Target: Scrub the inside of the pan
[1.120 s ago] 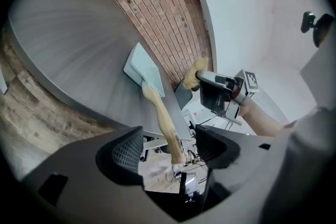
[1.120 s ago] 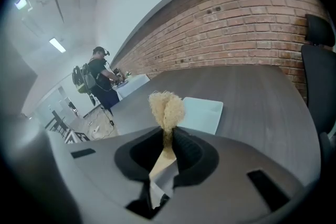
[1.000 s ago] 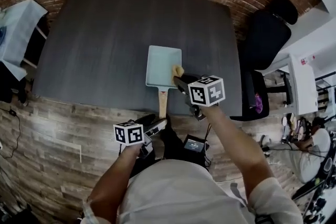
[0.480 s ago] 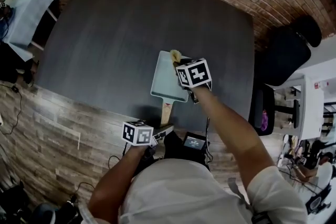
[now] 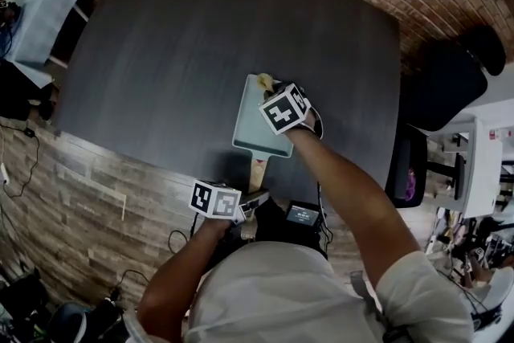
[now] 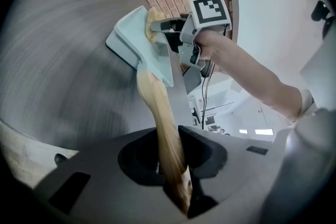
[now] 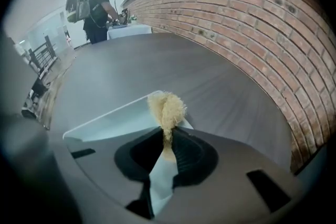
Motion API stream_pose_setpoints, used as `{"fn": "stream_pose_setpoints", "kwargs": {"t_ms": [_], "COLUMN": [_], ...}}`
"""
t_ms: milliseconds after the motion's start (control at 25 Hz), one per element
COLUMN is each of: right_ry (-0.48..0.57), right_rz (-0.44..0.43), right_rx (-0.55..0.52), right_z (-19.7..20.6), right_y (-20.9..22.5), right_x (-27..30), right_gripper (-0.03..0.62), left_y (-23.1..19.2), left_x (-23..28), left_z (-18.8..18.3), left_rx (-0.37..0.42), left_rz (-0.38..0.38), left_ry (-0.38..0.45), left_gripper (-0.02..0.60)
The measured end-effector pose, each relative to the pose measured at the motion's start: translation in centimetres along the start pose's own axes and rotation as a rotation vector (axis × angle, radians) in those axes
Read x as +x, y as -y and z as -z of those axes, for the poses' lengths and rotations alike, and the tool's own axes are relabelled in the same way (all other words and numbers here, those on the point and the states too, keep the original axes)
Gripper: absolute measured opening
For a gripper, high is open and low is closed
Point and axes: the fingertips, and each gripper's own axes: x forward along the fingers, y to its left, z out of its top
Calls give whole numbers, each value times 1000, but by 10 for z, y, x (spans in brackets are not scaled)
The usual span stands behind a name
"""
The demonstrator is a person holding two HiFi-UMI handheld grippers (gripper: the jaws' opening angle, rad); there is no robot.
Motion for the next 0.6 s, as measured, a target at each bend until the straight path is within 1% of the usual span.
{"fn": "stream_pose_setpoints", "kwargs": {"t_ms": [280,440,600], "right_ry": [-69,-75,-87], "right_rz": [-10,-72,-113], "right_rx": [-128,-198,-266], "right_z": [-9,-5,1], "right_y": [-22,-34,-48], "right_x": [15,13,7], "right_gripper": [55,54,52], "left_y": [-3,-2,-1], "left_x": [1,3,4], "left_z": [4,9,10], "left_rx": [62,90,110], "left_rz": [-51,-52,-55], "left_ry": [-82,-117,-144], "left_gripper": [97,103,106]}}
